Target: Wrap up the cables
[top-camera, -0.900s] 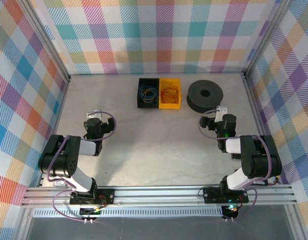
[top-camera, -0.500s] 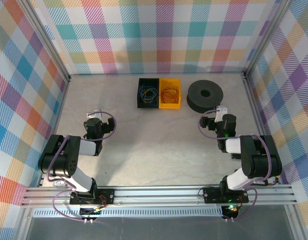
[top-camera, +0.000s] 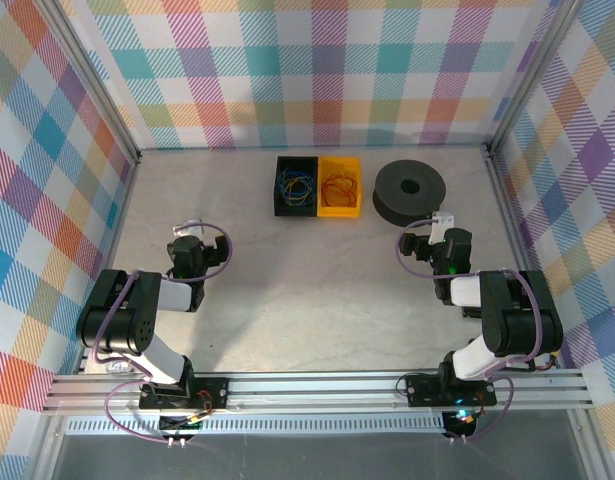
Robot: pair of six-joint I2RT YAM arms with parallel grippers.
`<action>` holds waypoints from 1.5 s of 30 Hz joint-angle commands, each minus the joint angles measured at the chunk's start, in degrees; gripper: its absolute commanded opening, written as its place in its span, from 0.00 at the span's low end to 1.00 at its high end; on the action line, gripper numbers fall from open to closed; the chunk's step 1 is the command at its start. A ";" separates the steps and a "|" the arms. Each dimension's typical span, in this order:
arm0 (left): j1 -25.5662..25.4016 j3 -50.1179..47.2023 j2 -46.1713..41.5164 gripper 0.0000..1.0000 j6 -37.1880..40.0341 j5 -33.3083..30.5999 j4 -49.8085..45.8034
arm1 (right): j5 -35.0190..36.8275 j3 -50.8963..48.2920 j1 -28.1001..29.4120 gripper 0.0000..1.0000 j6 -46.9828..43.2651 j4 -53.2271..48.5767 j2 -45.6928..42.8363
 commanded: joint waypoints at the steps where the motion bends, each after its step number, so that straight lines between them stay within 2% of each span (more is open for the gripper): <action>1: -0.34 1.21 -0.02 1.00 0.78 -0.20 1.29 | -0.85 1.12 -0.32 0.99 -0.03 0.61 -0.10; 7: -0.28 1.08 -0.25 1.00 0.91 -0.33 1.55 | -0.57 1.11 -0.32 0.99 0.03 0.72 -0.47; 9: -1.21 2.23 -1.73 1.00 1.18 -2.80 -1.27 | 0.26 2.76 -0.32 0.99 0.45 -3.52 -1.87; 10: -1.86 4.53 -3.56 1.00 1.28 -4.35 -6.80 | 0.37 3.85 -0.32 0.99 0.50 -6.40 -3.04; 12: -1.91 12.66 -5.80 1.00 0.33 -4.88 -23.83 | 0.93 5.97 -0.32 0.99 0.80 -13.17 -5.90; 14: -1.96 21.18 -5.29 1.00 0.06 -2.22 -38.00 | 0.96 8.95 -0.34 0.99 1.32 -20.19 -9.00; 17: -2.00 32.74 -2.37 1.00 -2.11 2.21 -54.42 | -0.60 16.55 -1.44 0.99 5.07 -34.31 -10.97; 21: -2.21 48.64 4.76 1.00 -4.55 9.20 -78.59 | -12.82 27.18 -6.64 0.99 12.58 -47.28 -7.57; 25: -2.73 58.71 10.13 1.00 -5.48 13.02 -92.93 | -25.17 35.04 -13.04 0.99 21.03 -51.28 -0.11; 27: -3.04 60.78 11.06 1.00 -5.37 14.70 -96.32 | -32.20 38.94 -15.80 0.99 23.66 -51.79 5.59; 29: -3.39 61.78 11.25 1.00 -5.03 16.75 -98.21 | -35.38 42.97 -16.77 0.99 23.68 -53.58 10.74; 32: -4.59 62.76 11.25 1.00 -4.42 17.02 -100.69 | -35.34 48.45 -16.84 0.99 22.72 -56.39 16.96; 40: -6.87 61.76 9.74 1.00 -4.06 13.60 -102.44 | -39.45 52.81 -16.87 1.00 28.22 -48.63 26.54; 45: -7.04 61.79 9.36 1.00 -4.23 12.97 -102.48 | -41.72 52.04 -16.82 0.87 32.16 -42.70 28.54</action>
